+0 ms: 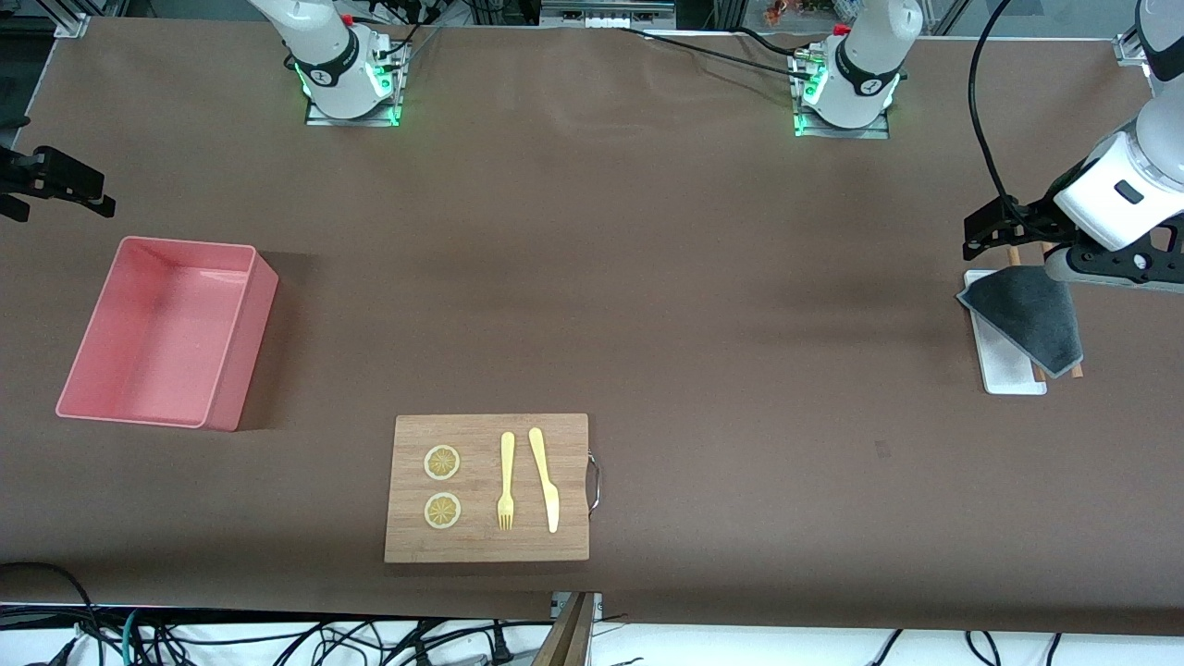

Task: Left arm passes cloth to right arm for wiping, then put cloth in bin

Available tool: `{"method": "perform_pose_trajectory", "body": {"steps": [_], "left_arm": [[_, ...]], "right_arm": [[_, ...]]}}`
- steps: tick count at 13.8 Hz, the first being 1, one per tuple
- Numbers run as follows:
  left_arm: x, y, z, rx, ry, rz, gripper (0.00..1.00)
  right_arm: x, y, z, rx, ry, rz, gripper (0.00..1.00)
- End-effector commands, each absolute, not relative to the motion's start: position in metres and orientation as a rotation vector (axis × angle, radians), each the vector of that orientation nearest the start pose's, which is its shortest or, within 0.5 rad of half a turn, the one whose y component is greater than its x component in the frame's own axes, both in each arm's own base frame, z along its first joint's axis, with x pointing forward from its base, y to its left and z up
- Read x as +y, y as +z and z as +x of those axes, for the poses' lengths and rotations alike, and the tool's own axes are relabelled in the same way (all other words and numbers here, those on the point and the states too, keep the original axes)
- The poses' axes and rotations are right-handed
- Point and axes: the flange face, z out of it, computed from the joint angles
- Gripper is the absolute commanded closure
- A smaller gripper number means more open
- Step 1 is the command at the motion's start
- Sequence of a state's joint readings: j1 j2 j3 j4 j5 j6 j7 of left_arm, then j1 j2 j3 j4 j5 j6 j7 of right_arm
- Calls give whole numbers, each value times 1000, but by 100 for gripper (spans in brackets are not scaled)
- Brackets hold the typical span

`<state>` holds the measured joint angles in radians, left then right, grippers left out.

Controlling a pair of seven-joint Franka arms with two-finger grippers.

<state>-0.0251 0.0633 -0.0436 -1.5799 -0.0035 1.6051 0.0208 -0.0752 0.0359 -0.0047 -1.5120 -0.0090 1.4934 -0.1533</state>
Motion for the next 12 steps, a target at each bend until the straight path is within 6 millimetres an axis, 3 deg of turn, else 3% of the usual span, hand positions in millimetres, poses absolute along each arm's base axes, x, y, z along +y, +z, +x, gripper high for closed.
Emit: {"method": "perform_pose_trajectory", "body": {"steps": [1, 12], "left_arm": [[-45, 590, 577, 173, 60, -3128, 0], [-42, 584, 577, 176, 108, -3124, 0]], "right_arm": [[-46, 629, 558, -101, 87, -3136, 0], [-46, 629, 558, -101, 82, -3136, 0]]}}
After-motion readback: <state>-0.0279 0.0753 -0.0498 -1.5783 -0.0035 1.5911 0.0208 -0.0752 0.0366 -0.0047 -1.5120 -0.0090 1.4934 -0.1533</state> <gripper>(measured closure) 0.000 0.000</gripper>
